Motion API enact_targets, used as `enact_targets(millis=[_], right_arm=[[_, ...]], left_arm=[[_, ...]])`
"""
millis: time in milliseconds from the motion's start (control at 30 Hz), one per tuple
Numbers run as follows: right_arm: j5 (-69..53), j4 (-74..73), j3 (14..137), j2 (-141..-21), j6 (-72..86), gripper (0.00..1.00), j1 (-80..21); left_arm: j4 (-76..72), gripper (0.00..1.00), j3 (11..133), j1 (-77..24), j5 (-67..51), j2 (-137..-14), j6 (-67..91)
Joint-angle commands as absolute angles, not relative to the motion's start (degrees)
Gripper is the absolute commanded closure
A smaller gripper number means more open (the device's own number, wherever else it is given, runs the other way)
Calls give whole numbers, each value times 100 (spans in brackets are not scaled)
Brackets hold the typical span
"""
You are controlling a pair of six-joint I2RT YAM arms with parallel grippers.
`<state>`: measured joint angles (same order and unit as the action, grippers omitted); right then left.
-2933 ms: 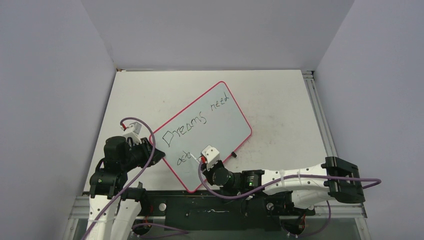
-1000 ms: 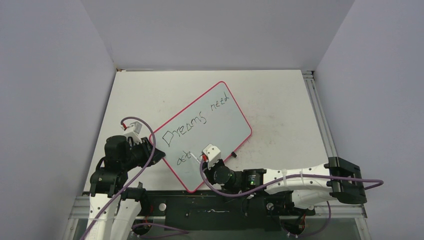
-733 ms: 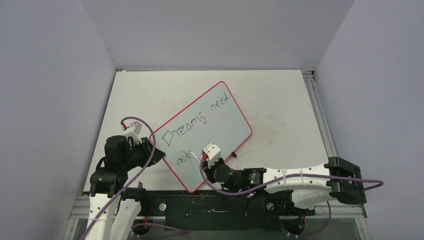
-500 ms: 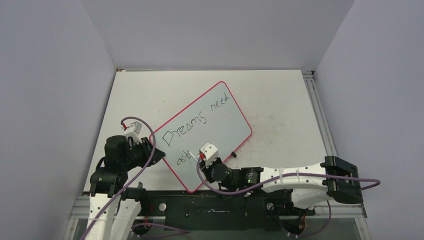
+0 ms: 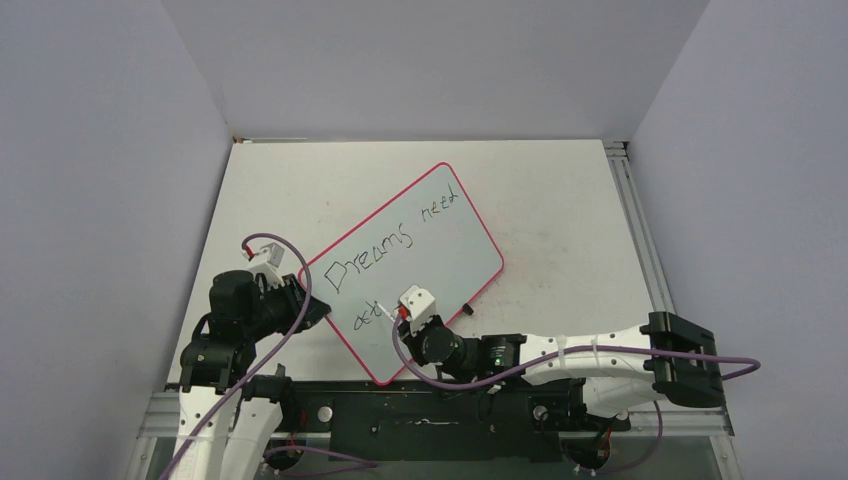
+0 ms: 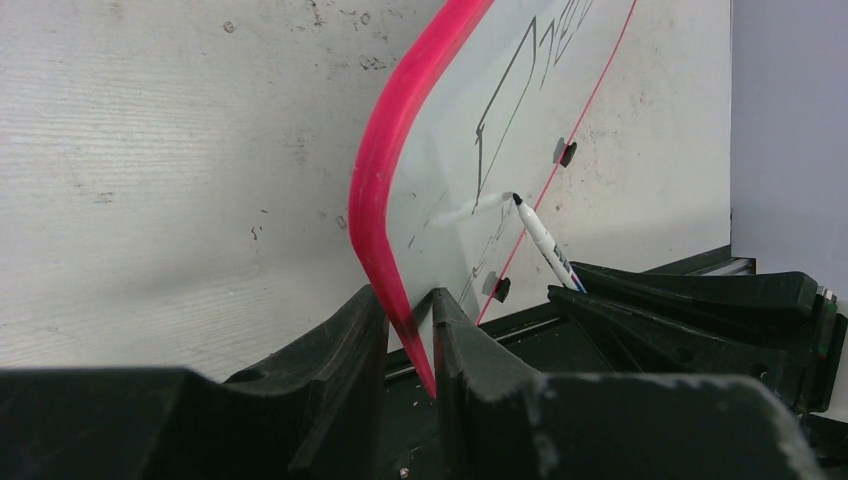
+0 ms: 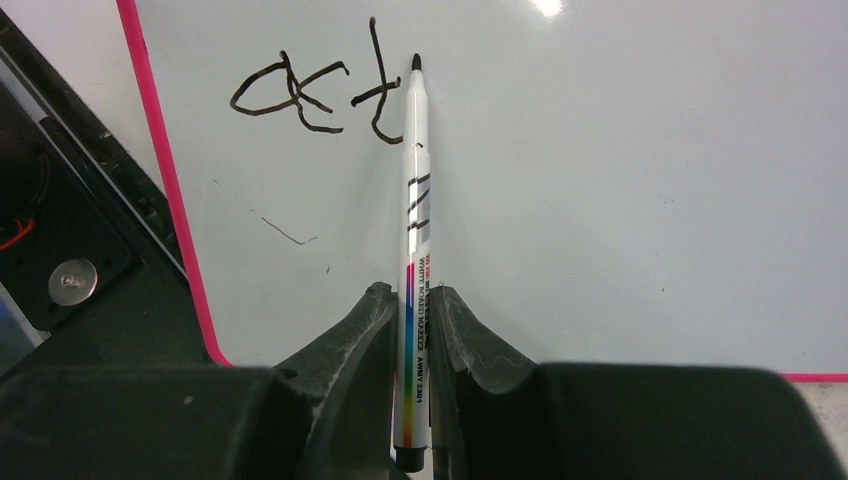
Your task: Write a sentence on the whiteboard
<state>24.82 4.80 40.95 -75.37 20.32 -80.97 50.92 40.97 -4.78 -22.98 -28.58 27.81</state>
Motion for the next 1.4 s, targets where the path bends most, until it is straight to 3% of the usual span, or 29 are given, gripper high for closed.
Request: enact_targets(millis=[0, 667, 1367], right_arm=[[2479, 775, 4223, -7216, 1994, 95, -8046], [2216, 496, 3911, -6591, 2027, 95, -7897], [1978, 638, 3920, -7077, 2047, 95, -7743]], left_arm=[[5027, 79, 4122, -466, -2338, -2878, 2706], [5036, 79, 4111, -456, -2318, -2914, 2716], [5007, 79, 4104, -422, -2372, -2952, 2708]])
